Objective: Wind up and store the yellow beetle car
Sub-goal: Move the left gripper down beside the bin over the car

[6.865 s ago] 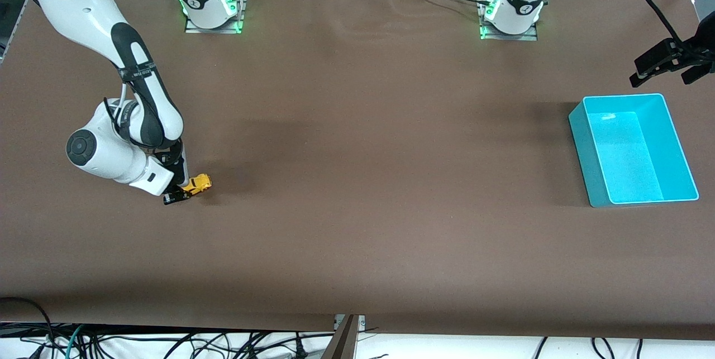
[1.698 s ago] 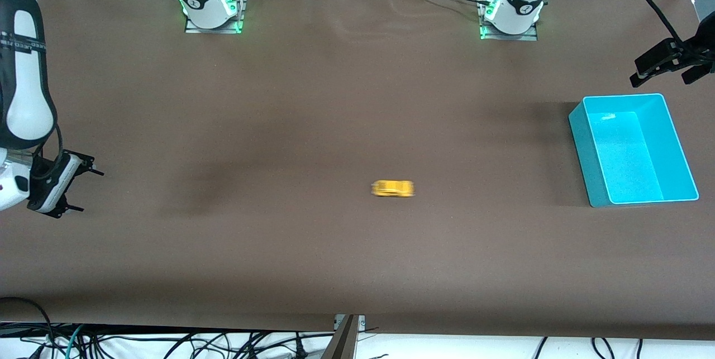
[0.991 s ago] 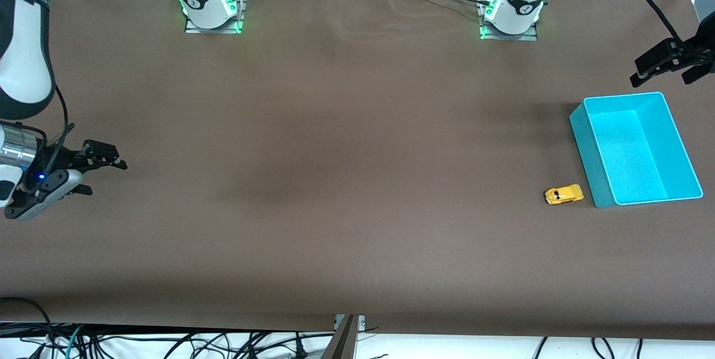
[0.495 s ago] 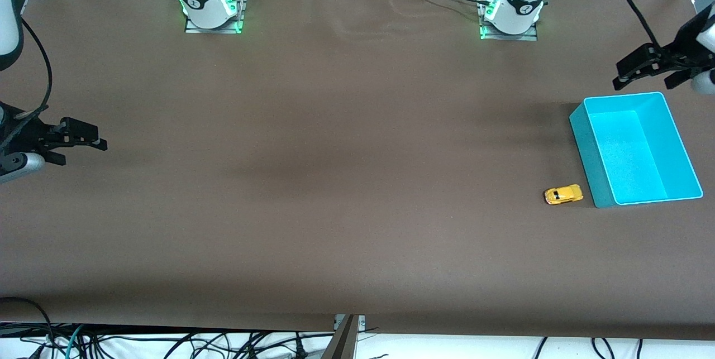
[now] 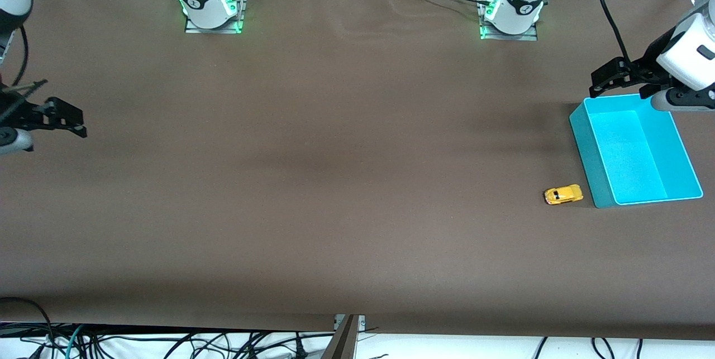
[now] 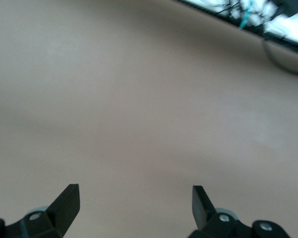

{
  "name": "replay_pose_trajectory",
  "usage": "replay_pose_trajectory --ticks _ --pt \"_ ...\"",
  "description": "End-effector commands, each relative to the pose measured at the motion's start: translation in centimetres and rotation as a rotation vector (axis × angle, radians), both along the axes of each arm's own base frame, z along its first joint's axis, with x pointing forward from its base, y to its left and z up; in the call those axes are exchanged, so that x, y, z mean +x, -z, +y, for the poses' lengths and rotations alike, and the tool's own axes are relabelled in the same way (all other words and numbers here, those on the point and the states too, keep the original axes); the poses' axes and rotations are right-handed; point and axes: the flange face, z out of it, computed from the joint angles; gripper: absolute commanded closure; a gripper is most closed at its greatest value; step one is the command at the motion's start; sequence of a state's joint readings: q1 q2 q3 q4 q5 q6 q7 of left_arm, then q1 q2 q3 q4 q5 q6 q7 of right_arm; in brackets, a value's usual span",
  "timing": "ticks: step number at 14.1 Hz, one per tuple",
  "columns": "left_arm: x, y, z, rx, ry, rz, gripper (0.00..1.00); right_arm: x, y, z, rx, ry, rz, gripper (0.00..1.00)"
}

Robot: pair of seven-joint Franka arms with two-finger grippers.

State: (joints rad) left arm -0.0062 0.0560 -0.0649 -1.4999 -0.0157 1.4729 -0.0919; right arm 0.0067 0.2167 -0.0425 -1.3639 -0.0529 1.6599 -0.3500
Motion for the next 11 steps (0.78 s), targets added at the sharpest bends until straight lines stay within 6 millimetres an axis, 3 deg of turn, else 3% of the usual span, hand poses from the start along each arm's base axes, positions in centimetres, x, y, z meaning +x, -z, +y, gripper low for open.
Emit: replay_pose_trajectory --ticks 1,5,7,11 --pt "0.4 0.7 0.4 -0.002 -0.006 0.027 0.00 -1.2 -0.4 -2.0 -0.013 0.046 0.010 0.00" --pt "2.1 5.0 1.4 0.045 -0.005 0.061 0.00 -4.3 0.2 -2.4 0.001 0.169 0.089 0.00" --pt "3.0 7.3 2.0 0.044 -0.005 0.030 0.00 -5.2 -0.2 -1.2 0.003 0.158 0.092 0.00" --pt "3.7 15.1 4.7 0.032 0.084 -0.067 0.00 -6.2 0.2 -0.8 -0.001 0.366 0.155 0.00"
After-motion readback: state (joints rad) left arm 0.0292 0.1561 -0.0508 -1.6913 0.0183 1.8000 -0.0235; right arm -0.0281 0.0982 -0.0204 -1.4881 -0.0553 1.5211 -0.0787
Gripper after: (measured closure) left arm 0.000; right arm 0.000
